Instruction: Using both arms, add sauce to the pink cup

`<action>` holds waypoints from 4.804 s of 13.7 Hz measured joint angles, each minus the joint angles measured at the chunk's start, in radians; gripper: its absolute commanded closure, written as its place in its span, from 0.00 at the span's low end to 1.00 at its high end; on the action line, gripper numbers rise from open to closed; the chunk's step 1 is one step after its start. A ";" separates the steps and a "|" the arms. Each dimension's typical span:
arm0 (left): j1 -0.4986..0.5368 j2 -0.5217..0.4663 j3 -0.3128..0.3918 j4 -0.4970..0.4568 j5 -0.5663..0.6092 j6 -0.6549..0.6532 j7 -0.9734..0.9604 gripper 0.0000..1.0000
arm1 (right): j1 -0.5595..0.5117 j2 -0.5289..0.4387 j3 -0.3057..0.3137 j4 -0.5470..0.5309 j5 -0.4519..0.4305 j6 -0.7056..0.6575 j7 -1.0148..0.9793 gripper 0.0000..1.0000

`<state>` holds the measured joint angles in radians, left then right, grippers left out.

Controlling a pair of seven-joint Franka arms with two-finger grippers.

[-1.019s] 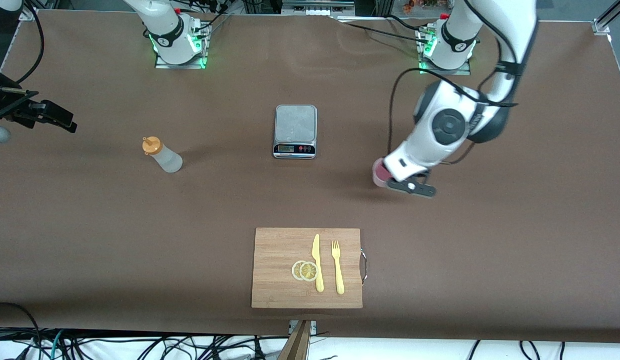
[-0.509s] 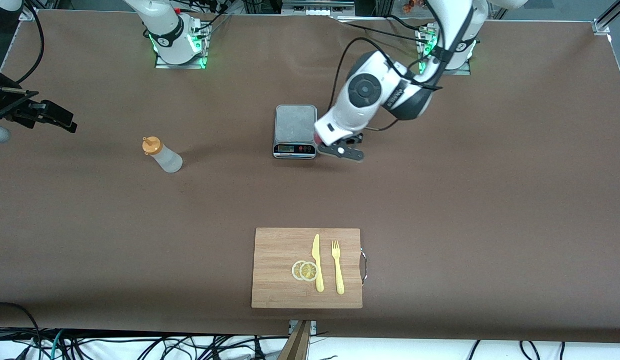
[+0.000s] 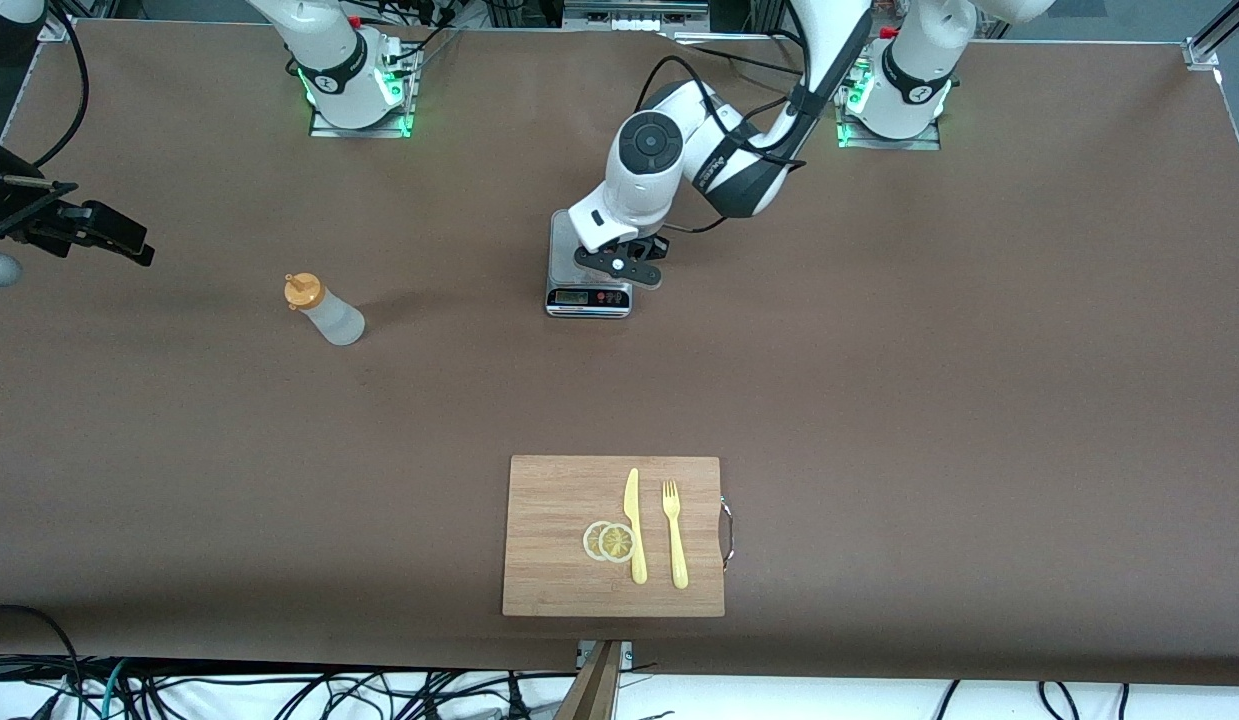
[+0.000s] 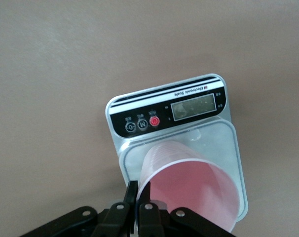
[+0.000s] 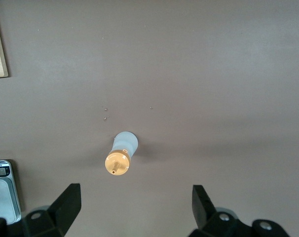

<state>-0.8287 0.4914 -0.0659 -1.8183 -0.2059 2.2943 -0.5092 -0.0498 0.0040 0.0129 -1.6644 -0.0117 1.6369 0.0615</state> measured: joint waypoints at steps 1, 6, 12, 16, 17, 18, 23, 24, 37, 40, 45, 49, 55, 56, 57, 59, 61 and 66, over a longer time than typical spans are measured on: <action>-0.005 0.005 0.000 0.002 0.000 0.002 0.000 1.00 | 0.000 0.000 0.000 0.000 0.000 0.000 0.000 0.00; -0.021 0.008 0.000 0.008 0.000 0.012 -0.002 0.01 | 0.001 0.013 0.003 -0.001 0.000 0.004 -0.001 0.00; -0.017 -0.017 0.013 0.042 -0.052 0.003 -0.003 0.00 | 0.016 0.095 0.023 -0.002 0.010 0.022 -0.039 0.00; 0.090 -0.121 0.044 0.122 -0.069 -0.225 -0.003 0.00 | 0.003 0.169 0.017 -0.004 0.091 0.033 -0.381 0.00; 0.130 -0.160 0.071 0.140 -0.069 -0.278 0.001 0.00 | -0.015 0.186 0.015 -0.004 0.117 0.033 -0.476 0.00; 0.170 -0.198 0.100 0.149 -0.055 -0.322 0.022 0.00 | -0.033 0.201 0.011 -0.005 0.145 0.033 -0.572 0.00; 0.434 -0.333 0.130 0.169 0.062 -0.535 0.159 0.00 | -0.155 0.271 -0.013 -0.047 0.386 0.019 -1.157 0.00; 0.488 -0.353 0.131 0.179 0.068 -0.578 0.200 0.00 | -0.185 0.291 -0.015 -0.060 0.430 0.014 -1.277 0.00; 0.753 -0.437 0.114 0.254 0.188 -0.947 0.441 0.00 | -0.349 0.679 -0.017 -0.151 0.802 -0.122 -2.424 0.00; 0.811 -0.444 0.036 0.254 0.208 -0.975 0.442 0.00 | -0.349 0.733 -0.017 -0.151 0.848 -0.160 -2.521 0.00; 0.833 -0.445 0.010 0.254 0.209 -0.993 0.442 0.00 | -0.333 0.767 -0.012 -0.150 0.894 -0.172 -2.569 0.00; 0.833 -0.445 0.000 0.254 0.209 -0.995 0.442 0.00 | -0.300 0.801 -0.007 -0.142 0.942 -0.172 -2.570 0.00; 0.833 -0.444 -0.003 0.254 0.209 -0.995 0.442 0.00 | -0.267 0.817 0.000 -0.129 0.947 -0.174 -2.559 0.71; 0.833 -0.444 -0.003 0.254 0.209 -0.995 0.442 0.00 | -0.263 0.817 0.002 -0.121 0.947 -0.174 -2.545 1.00; 0.833 -0.444 -0.003 0.254 0.209 -0.995 0.442 0.00 | -0.259 0.817 0.004 -0.111 0.947 -0.176 -2.526 1.00; 0.833 -0.443 -0.003 0.254 0.209 -0.995 0.442 0.00 | -0.251 0.817 0.005 -0.097 0.947 -0.176 -2.502 1.00; 0.833 -0.443 -0.003 0.254 0.209 -0.995 0.442 0.00 | -0.238 0.817 0.005 -0.087 0.947 -0.176 -2.459 1.00; 0.833 -0.443 -0.002 0.254 0.209 -0.995 0.442 0.00 | -0.121 0.788 0.012 -0.017 0.910 -0.126 -2.234 1.00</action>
<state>0.0047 0.0488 -0.0678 -1.5643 0.0029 1.2993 -0.0674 -0.1708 0.7916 0.0248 -1.6814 0.8983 1.5114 -2.1722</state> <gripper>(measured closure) 0.000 0.705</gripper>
